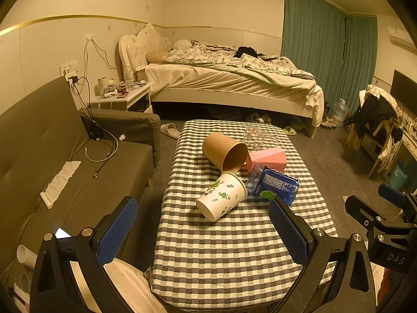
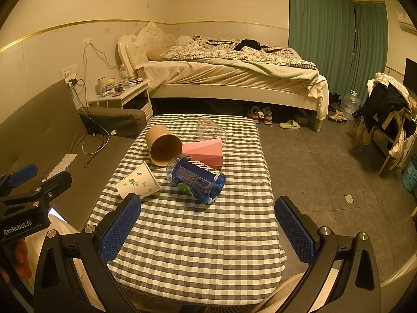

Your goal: Flip cup upside down

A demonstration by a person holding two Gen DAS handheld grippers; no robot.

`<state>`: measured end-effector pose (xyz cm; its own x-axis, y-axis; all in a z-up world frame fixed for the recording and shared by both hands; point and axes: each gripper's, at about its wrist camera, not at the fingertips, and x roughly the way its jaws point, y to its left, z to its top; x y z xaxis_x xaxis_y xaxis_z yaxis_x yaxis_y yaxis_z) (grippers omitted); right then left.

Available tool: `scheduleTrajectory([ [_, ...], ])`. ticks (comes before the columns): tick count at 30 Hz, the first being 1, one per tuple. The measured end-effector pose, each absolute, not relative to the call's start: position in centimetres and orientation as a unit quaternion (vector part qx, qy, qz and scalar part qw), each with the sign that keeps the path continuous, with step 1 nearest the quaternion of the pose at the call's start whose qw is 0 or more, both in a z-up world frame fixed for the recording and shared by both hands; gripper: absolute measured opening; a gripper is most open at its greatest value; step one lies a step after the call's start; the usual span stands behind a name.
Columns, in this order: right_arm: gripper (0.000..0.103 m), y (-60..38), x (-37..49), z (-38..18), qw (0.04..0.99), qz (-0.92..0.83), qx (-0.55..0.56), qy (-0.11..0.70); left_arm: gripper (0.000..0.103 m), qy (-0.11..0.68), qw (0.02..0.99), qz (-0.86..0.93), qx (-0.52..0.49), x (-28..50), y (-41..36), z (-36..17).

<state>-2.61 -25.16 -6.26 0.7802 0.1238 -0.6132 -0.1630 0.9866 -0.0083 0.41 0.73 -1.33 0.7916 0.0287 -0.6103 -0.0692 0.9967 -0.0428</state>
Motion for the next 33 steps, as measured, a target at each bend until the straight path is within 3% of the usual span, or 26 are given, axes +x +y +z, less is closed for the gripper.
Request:
scheduleTrajectory([
  [33, 0.103, -23.4, 1.7, -6.3, 0.924, 0.131, -0.091, 0.347, 0.103, 0.351, 0.934, 0.050, -0.041, 3.0, 1.7, -4.1],
])
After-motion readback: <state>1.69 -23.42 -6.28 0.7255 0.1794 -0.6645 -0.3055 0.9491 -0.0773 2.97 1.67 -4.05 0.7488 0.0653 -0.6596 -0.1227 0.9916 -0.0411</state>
